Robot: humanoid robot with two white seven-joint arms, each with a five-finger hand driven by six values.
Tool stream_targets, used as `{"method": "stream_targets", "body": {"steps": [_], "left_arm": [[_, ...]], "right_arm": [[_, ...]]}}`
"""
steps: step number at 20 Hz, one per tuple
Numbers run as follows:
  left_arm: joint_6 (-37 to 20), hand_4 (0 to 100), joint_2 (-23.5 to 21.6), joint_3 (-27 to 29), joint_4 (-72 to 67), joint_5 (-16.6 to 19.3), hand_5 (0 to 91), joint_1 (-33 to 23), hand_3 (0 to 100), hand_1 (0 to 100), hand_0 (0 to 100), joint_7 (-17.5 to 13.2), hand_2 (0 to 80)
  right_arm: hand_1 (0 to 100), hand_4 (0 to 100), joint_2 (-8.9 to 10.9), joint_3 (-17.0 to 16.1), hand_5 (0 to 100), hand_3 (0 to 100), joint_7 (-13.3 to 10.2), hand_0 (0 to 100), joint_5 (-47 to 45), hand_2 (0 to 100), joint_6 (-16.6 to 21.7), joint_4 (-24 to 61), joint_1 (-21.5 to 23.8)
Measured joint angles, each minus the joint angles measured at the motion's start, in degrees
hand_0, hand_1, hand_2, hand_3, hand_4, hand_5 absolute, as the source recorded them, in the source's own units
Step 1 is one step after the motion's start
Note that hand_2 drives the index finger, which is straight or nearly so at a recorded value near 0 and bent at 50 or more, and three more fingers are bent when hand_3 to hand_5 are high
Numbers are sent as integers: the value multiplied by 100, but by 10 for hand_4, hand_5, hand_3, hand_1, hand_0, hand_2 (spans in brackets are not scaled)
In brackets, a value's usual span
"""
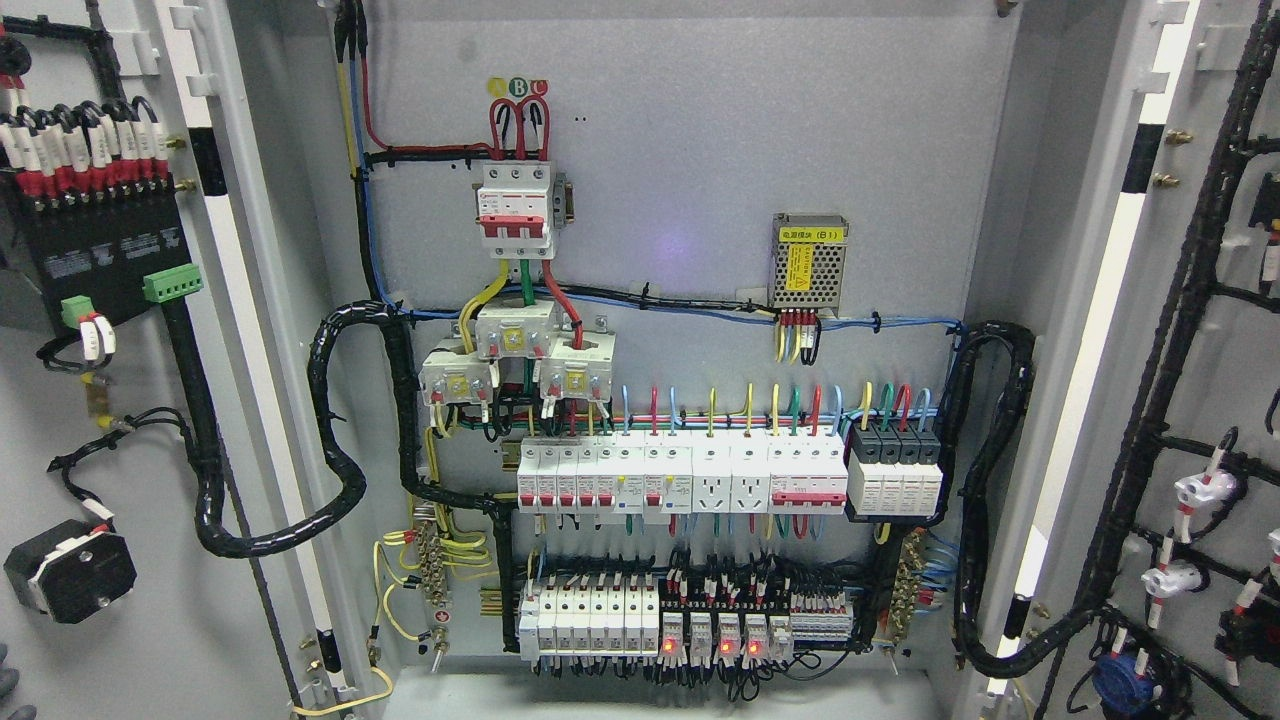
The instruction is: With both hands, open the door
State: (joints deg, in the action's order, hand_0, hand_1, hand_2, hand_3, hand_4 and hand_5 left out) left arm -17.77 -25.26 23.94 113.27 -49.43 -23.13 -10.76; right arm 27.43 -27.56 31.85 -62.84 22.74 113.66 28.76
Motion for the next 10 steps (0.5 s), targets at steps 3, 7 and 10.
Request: {"method": "stream_targets", "body": {"steps": [3,7,10], "left_arm": [[-64,0,-1,-50,68,18,0,-69,0,0,0,18,0],[-128,0,-2,-114,170,36,0,-171,0,0,0,-26,0],[-183,0,0,-219,243,88,0,-296,0,0,0,-44,0]], "right_arm": [[0,0,14,34,0,0,159,0,3,0,0,67,24],[0,0,39,116,0,0,357,0,16,0,0,137,41],[0,0,55,215,0,0,422,0,40,0,0,174,37]]}}
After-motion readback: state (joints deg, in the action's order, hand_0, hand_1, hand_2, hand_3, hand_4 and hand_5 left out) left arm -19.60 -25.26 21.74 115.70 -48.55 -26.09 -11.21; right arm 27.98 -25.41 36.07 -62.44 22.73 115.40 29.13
